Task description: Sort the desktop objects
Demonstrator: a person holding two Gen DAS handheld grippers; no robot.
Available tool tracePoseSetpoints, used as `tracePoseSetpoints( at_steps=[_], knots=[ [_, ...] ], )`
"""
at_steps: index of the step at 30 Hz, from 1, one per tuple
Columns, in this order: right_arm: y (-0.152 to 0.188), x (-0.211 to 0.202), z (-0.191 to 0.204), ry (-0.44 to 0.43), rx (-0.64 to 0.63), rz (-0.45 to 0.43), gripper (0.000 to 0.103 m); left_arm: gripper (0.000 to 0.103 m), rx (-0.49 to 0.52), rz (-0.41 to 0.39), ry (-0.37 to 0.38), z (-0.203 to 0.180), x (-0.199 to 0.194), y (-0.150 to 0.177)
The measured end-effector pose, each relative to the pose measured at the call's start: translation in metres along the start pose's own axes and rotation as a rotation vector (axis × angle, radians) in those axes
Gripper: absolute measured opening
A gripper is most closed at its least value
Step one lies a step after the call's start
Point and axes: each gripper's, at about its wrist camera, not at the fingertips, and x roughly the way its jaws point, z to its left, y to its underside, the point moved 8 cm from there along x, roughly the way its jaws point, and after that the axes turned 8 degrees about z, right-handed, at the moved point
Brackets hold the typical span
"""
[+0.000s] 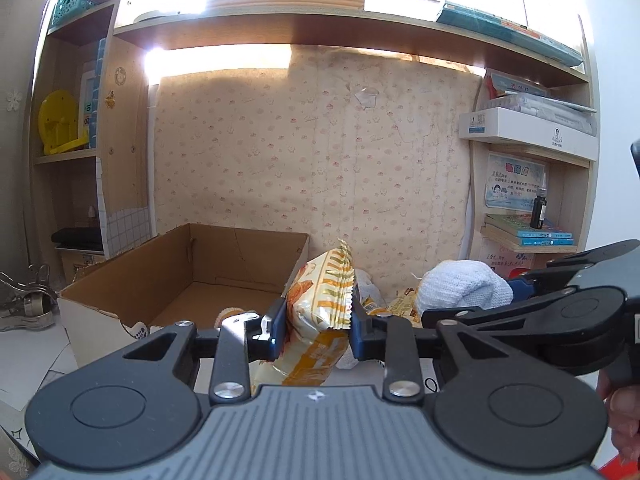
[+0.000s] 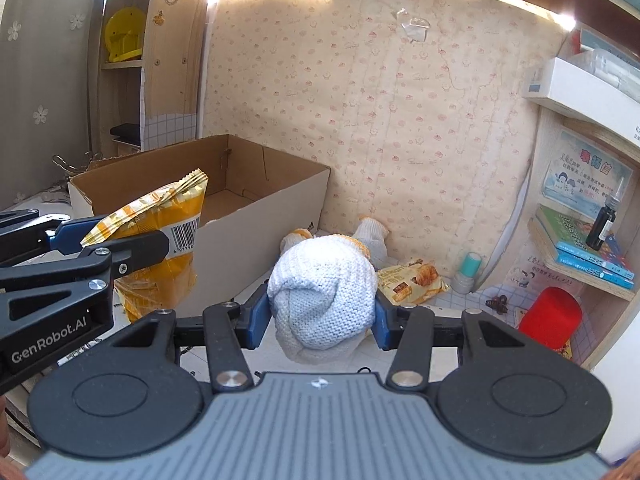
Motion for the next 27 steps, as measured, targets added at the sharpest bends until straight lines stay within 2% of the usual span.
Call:
tracePoseSetpoints(
  at_steps=[13,27],
  knots=[
    [-0.029,-0.005,0.027,-0.022,-0.04,-0.04,0.049,0.029,-0.036,-0.04,0.021,0.015,-0.016,-0.015],
    [-0.047,0.01,0.05,-0.058,-0.054,-0.048,0.049,0.028,-0.046,-0.074,-0.004,0.038,-0.015,-0.03]
  ],
)
